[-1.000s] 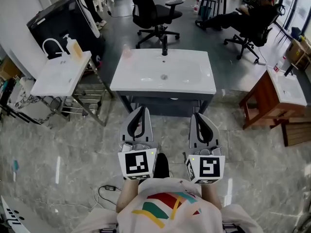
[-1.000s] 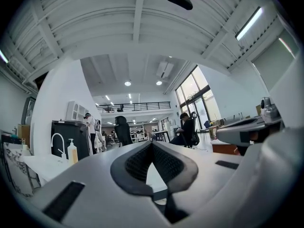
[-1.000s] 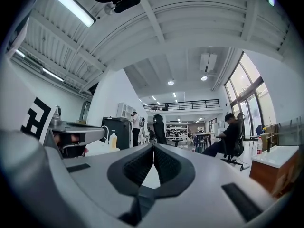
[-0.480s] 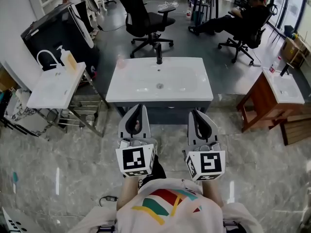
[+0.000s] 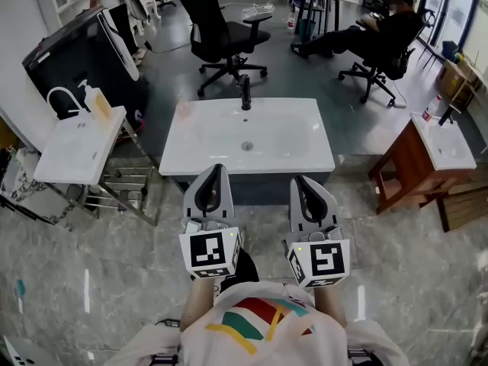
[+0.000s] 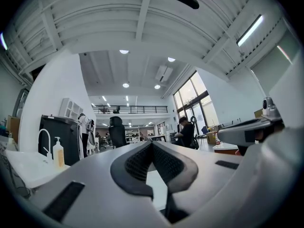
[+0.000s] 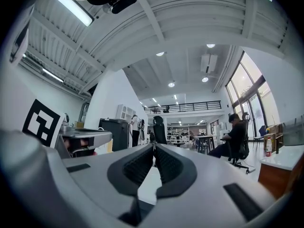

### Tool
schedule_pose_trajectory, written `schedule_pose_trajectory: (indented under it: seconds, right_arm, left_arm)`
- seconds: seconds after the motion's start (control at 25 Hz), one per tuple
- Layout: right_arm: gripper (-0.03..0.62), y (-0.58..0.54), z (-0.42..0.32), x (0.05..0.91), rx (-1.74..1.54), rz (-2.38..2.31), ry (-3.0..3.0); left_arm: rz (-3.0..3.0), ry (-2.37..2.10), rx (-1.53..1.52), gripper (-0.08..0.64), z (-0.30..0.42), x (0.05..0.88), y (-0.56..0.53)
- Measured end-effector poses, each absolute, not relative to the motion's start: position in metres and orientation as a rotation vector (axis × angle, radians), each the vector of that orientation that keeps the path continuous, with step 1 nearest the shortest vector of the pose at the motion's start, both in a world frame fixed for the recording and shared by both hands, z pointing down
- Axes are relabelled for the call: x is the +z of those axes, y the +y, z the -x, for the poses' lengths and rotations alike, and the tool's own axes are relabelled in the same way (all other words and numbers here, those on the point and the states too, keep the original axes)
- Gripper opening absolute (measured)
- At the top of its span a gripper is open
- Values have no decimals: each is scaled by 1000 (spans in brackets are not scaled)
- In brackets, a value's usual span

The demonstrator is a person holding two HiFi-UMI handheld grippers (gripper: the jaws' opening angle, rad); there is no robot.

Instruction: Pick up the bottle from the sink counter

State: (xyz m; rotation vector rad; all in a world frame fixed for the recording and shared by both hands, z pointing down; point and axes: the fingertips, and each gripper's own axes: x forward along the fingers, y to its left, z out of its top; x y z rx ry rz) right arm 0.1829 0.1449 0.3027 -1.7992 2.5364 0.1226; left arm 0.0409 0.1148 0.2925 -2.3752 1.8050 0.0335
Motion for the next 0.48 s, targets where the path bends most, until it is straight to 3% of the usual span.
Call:
schedule_pose_trajectory:
  seconds: [0.48]
  right_arm:
    - [12,39,-143,298,8,1691,2566]
  left_arm:
    - [2472,1775,1,18,-23,306,-2]
